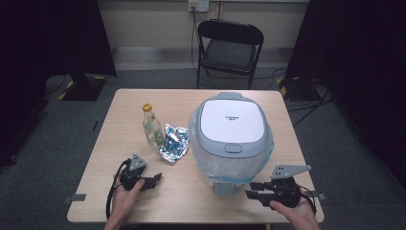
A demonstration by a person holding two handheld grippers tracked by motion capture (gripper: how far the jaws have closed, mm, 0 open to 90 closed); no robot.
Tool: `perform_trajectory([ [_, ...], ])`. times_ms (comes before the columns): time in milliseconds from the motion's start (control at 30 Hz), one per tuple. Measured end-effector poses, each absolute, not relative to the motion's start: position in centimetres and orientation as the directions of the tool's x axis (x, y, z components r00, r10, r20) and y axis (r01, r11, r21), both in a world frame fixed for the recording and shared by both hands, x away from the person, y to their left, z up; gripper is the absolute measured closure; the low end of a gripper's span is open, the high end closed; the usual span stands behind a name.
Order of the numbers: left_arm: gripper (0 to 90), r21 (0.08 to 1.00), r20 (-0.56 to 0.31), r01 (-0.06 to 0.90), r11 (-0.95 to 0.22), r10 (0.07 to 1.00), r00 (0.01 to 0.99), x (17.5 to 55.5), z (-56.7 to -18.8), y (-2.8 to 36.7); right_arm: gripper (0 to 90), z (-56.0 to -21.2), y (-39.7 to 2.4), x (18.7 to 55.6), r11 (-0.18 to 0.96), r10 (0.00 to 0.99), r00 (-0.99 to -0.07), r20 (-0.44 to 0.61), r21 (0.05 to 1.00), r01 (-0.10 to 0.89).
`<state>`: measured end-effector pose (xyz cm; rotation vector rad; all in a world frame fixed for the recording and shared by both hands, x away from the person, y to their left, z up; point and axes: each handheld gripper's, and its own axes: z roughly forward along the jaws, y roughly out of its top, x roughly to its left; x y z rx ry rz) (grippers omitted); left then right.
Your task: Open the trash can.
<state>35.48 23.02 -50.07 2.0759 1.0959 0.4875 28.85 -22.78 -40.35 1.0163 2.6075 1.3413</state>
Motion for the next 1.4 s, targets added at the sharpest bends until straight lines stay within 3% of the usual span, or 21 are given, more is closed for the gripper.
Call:
perform_trajectory([
  [267, 23.4, 0.748, -0.004, 0.549, -0.373, 0.825, 0.566, 35.5, -50.1, 23.0, 70.2, -37.7, -21.1, 27.8, 0.420, 0.420, -0.863, 0.281, 0.782, 0.460],
  [567, 23.4, 0.748, -0.003, 0.549, -0.373, 0.825, 0.564, 35.5, -50.1, 23.0, 69.7, -33.6, -18.9, 28.4, 0.417, 0.335, -0.917, 0.217, 0.839, 0.351],
  [700, 23.4, 0.747, -0.003, 0.549, -0.374, 0.825, 0.566, 35.5, -50.1, 23.0, 65.4, -31.5, -18.3, 28.3, 0.403, 0.300, -0.937, 0.178, 0.867, 0.294],
  [1000, 23.4, 0.748, -0.003, 0.549, -0.373, 0.825, 0.565, 35.5, -50.1, 23.0, 48.8, -27.4, -17.7, 30.7, 0.344, 0.316, -0.944, 0.097, 0.916, 0.209],
  [1400, 22.1, 0.748, -0.008, 0.549, -0.373, 0.822, 0.569, 35.5, -50.1, 23.0, 47.7, -27.7, -17.0, 31.5, 0.377, 0.367, -0.929, 0.047, 0.905, 0.195],
])
